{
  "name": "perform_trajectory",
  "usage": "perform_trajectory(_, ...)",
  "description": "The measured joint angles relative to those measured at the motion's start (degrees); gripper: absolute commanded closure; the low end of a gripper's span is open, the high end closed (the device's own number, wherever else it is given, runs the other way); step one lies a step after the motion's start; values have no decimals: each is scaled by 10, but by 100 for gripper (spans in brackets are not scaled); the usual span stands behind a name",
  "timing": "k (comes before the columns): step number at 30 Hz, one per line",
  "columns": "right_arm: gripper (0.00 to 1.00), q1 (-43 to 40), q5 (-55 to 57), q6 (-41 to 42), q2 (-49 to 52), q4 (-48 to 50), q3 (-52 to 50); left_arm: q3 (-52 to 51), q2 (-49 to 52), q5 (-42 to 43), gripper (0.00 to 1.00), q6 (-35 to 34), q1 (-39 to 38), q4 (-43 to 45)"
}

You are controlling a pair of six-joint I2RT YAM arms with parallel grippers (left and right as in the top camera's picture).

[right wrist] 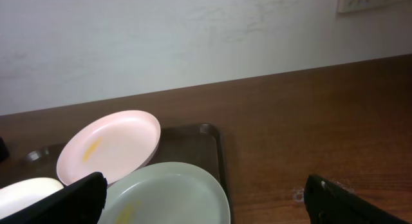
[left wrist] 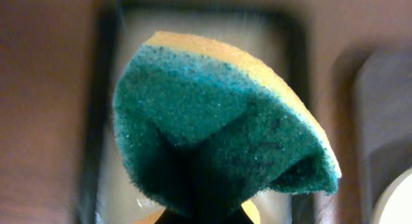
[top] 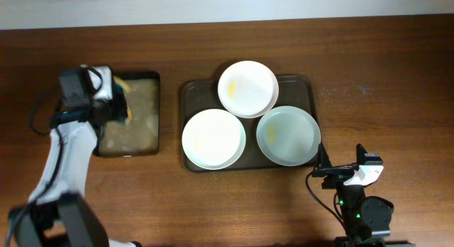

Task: Clean dirty plates on tray and stack at the side

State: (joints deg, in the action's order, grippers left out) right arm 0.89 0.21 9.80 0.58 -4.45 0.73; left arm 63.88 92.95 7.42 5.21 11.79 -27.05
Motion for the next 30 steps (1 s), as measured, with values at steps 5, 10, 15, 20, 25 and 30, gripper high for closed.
perform_trajectory(5,2,0,0,0,0,0,0,45,-28,0,100,-1,0,-34)
perform_trajectory(10,2,0,0,0,0,0,0,148,-159,38,100,-44,0,-16)
perform_trajectory(15,1,0,0,0,0,0,0,178,-269,79,100,-173,-5,-64)
perform_trajectory(20,2,0,0,0,0,0,0,174,-232,91,100,-305,-66,-193)
perform_trajectory(25,2,0,0,0,0,0,0,168,-155,95,100,-344,-186,-255)
perform_trajectory(30,2,0,0,0,0,0,0,167,-60,91,100,-355,-294,-259)
